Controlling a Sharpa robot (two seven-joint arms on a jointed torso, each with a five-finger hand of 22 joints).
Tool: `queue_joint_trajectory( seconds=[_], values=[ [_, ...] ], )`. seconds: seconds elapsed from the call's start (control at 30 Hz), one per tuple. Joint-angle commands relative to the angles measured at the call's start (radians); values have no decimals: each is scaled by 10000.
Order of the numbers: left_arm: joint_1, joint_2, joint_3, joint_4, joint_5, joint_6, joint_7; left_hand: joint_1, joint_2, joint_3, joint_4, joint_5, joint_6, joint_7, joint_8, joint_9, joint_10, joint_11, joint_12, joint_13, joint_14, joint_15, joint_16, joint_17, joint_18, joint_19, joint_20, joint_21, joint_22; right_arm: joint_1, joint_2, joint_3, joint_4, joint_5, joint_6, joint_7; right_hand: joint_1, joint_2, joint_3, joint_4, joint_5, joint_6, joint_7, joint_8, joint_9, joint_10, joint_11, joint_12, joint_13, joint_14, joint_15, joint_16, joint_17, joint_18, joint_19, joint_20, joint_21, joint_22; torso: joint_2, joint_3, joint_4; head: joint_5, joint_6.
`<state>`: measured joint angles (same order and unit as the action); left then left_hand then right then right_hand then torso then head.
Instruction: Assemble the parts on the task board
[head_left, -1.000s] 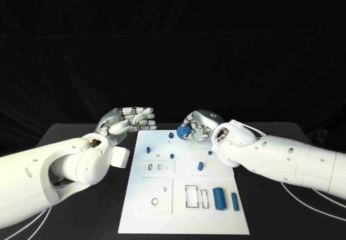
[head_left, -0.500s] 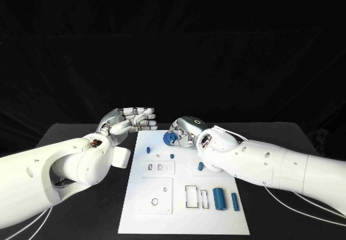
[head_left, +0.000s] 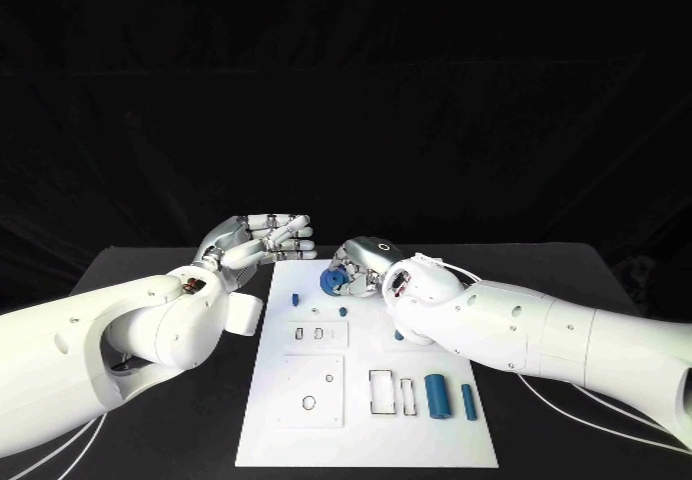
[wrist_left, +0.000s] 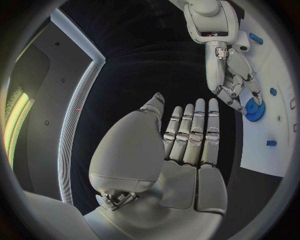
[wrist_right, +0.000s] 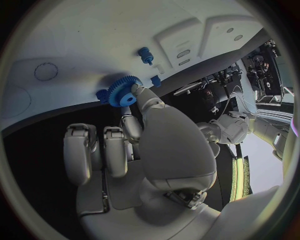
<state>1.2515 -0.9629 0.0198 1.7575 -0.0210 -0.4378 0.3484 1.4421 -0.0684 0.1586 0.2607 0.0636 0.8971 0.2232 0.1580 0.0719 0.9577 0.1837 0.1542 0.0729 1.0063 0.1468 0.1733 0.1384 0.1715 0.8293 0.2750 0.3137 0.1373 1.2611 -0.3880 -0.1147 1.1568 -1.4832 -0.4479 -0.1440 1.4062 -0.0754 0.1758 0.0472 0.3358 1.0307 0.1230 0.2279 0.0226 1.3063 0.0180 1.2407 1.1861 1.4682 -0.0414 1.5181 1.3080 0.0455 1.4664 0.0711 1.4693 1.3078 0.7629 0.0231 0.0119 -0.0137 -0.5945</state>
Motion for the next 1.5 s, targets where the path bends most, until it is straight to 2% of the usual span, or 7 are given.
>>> queue_joint_trajectory(
  seconds=[0.03,0.57,0.87,1.3,1.37,1.4,1.5],
  values=[
    [13,26,9,16,-39,142,52,103,15,-24,-18,-18,-23,84,-68,-8,-46,19,-43,0,-68,0,-42,15,107,-40,13,37,-12,-13,86,-4,-149,-238,293,-152,-190,-19,429,379,-80,37,-132,229,1418,-27,99,-62,-34,792,18,30,1537,-117,122,-13,-11,1565,1,1,14,7,5],
    [14,9,9,7,-39,153,41,112,19,-22,-23,-18,-25,86,-73,-8,-48,20,-48,1,-75,3,-51,18,104,-56,18,32,-16,-45,272,-13,-497,-226,638,-147,-724,-404,625,530,-311,-797,252,-493,1114,-678,432,-787,-727,756,296,-31,1418,-56,-62,219,-241,1388,-2,-3,14,22,-22],
    [14,-16,9,13,-39,147,37,112,19,-22,-23,-18,-25,86,-73,-8,-48,20,-48,1,-75,3,-51,18,104,-56,18,32,-16,-46,190,-14,-406,-261,784,-175,-751,-412,643,519,-314,-565,207,-420,1125,-545,408,-631,-565,764,298,-12,1460,-67,-22,253,-202,1439,-2,0,-13,34,-45],
    [14,-21,9,14,-39,146,28,112,19,-22,-23,-18,-25,86,-73,-8,-48,20,-48,1,-75,3,-51,18,104,-56,18,32,-16,-46,97,-13,-275,-293,520,-198,-842,-496,597,537,-346,-623,224,-496,1078,-623,419,-719,-654,746,299,-47,1388,-53,-52,261,-244,1409,1,7,1,29,-65],
    [14,-22,9,13,-39,144,25,112,19,-22,-23,-18,-25,86,-73,-8,-48,20,-48,1,-75,3,-51,18,104,-56,18,32,-16,-46,93,-13,-273,-284,478,-179,-962,-590,486,576,-557,-941,297,-706,979,-696,487,-784,-717,742,344,-53,1381,-50,-66,287,-267,1398,1,6,-3,31,-63],
    [14,-23,9,13,-39,144,22,112,19,-22,-23,-18,-25,86,-73,-8,-48,20,-48,1,-75,3,-51,18,104,-56,18,32,-16,-46,92,-13,-272,-269,462,-161,-1046,-655,359,611,-718,-1339,397,-967,868,-760,571,-824,-758,747,411,-42,1406,-52,-68,329,-276,1397,0,5,-6,29,-60],
    [14,-23,9,14,-39,146,15,123,25,-18,-28,-18,-26,86,-79,-8,-52,22,-55,0,-83,6,-61,21,102,-73,23,26,-20,-46,88,-13,-267,-234,475,-131,-1195,-711,91,717,-759,-1711,528,-1270,748,-826,697,-837,-780,753,521,-27,1436,-55,-63,419,-280,1408,-1,4,-4,14,-52]
  ],
)
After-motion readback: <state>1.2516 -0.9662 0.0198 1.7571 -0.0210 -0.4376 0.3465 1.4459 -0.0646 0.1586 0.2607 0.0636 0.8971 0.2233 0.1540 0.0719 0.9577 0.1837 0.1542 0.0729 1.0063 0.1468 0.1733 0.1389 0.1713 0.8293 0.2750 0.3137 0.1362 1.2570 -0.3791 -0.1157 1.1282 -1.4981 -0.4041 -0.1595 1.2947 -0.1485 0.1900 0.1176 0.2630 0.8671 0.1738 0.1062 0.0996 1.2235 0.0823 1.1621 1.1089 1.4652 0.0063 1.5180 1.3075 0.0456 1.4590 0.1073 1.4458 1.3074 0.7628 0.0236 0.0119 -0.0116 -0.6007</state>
